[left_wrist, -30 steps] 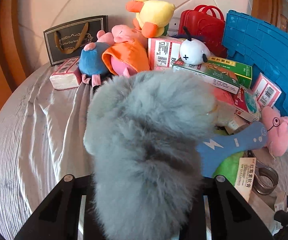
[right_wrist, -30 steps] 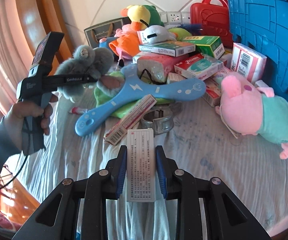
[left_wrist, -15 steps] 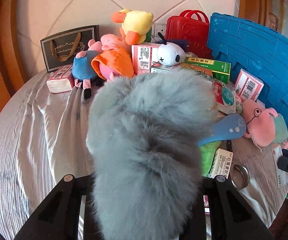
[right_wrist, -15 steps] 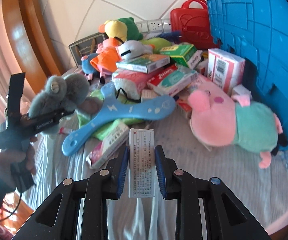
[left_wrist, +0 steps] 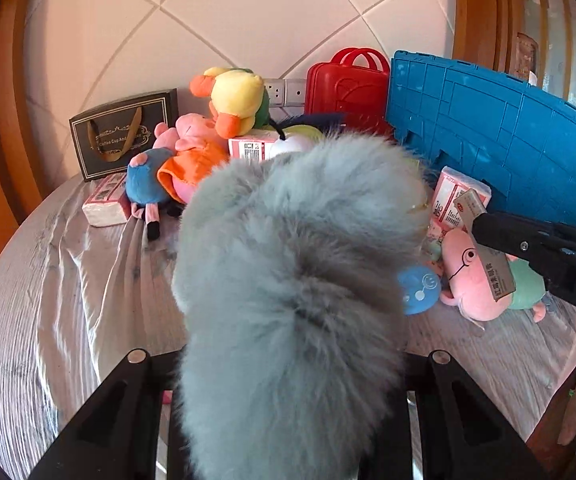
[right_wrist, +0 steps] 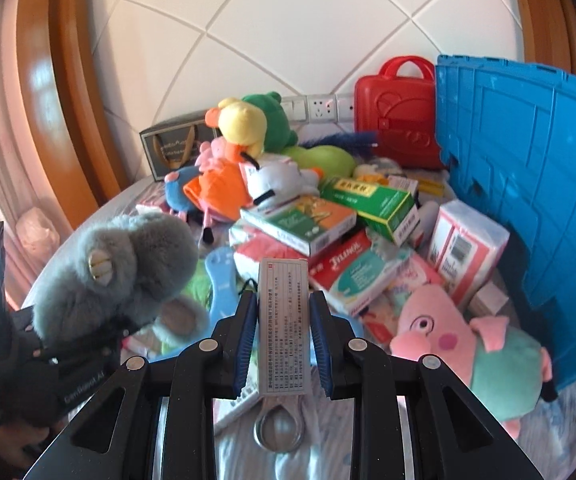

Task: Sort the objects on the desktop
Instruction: 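Lift the grey fur plush with left tool while right tool holds the white box, then carry both held items over the blue bin and open both tools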

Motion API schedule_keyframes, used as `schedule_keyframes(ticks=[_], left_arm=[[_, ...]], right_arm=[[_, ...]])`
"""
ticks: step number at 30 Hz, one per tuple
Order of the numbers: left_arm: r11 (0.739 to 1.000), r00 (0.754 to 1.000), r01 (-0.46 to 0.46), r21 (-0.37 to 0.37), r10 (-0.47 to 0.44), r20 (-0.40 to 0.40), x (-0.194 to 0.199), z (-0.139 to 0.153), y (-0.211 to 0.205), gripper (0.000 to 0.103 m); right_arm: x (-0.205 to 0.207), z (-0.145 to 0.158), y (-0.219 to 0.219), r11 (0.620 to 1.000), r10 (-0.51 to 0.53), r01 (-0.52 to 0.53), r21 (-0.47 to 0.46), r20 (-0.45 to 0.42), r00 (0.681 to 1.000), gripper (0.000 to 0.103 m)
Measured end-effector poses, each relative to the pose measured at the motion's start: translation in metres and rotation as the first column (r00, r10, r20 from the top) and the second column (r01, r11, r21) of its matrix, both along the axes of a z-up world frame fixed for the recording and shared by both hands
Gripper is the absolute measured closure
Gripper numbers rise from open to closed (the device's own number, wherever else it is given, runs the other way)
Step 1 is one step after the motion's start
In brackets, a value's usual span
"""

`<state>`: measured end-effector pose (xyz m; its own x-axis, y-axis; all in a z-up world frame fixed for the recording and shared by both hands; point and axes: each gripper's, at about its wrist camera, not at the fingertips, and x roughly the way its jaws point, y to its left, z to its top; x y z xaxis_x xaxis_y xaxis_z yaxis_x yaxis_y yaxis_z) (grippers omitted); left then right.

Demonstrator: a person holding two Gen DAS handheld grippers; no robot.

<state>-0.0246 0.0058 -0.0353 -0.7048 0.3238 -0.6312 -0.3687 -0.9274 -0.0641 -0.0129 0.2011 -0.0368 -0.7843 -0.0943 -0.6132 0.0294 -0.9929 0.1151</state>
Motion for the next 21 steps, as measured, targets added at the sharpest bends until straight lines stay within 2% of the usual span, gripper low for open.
schedule_keyframes(ticks=[6,11,17,21], left_arm=[[0.998,0.998,0.051,0.027,-0.05,-0.048,0.0,0.032,0.033,0.073],[0.992,0.99,0.108,0.057,-0.102,-0.097,-0.003,0.066,0.071,0.073],[0.973,0.965,0.21,0.092,-0.192,-0.177,-0.004,0.121,0.126,0.073],[0.959,0.948,0.265,0.099,-0.24,-0.21,-0.006,0.148,0.162,0.074]], right_arm=[[0.006,0.03,0.02,0.999,-0.051,0.051,0.008,-0.046,0.998,0.076],[0.019,0.074,0.052,0.992,-0.124,0.128,0.023,-0.118,0.985,0.076],[0.044,0.134,0.094,0.973,-0.214,0.229,0.043,-0.218,0.952,0.076],[0.054,0.158,0.119,0.957,-0.259,0.283,0.061,-0.253,0.932,0.076]])
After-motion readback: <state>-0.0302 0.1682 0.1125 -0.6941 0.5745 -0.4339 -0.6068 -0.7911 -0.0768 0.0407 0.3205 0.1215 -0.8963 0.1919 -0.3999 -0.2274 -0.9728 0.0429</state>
